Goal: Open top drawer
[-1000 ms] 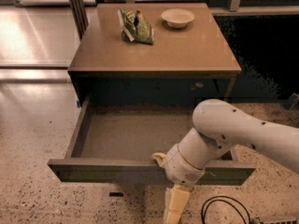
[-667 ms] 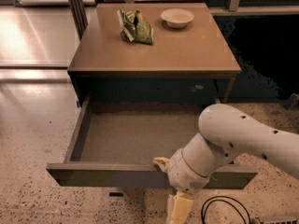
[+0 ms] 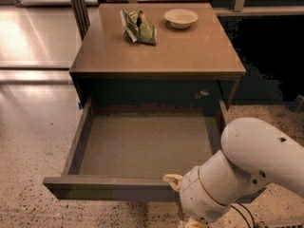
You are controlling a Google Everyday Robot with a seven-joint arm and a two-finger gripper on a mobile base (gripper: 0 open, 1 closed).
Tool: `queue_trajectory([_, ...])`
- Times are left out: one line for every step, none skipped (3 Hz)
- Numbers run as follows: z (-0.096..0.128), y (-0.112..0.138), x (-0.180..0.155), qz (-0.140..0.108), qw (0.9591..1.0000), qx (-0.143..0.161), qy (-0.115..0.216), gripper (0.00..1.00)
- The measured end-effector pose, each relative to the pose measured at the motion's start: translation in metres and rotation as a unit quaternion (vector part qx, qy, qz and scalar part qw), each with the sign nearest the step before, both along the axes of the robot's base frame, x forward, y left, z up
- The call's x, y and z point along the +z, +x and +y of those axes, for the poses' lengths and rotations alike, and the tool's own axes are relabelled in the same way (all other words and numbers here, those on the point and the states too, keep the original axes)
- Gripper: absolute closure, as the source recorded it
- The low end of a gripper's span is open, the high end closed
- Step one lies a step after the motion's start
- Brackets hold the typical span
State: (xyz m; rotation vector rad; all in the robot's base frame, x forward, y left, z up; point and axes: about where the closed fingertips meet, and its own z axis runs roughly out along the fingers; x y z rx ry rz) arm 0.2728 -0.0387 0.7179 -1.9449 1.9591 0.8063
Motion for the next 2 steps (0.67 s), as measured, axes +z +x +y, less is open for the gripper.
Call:
queue_trajectory([0.0, 0.0, 0.0, 0.0, 1.0, 0.0, 0.0, 0.0])
queue_trajectory([0.001, 0.019, -0.02, 0.014, 0.9999, 0.006, -0.006, 0.0])
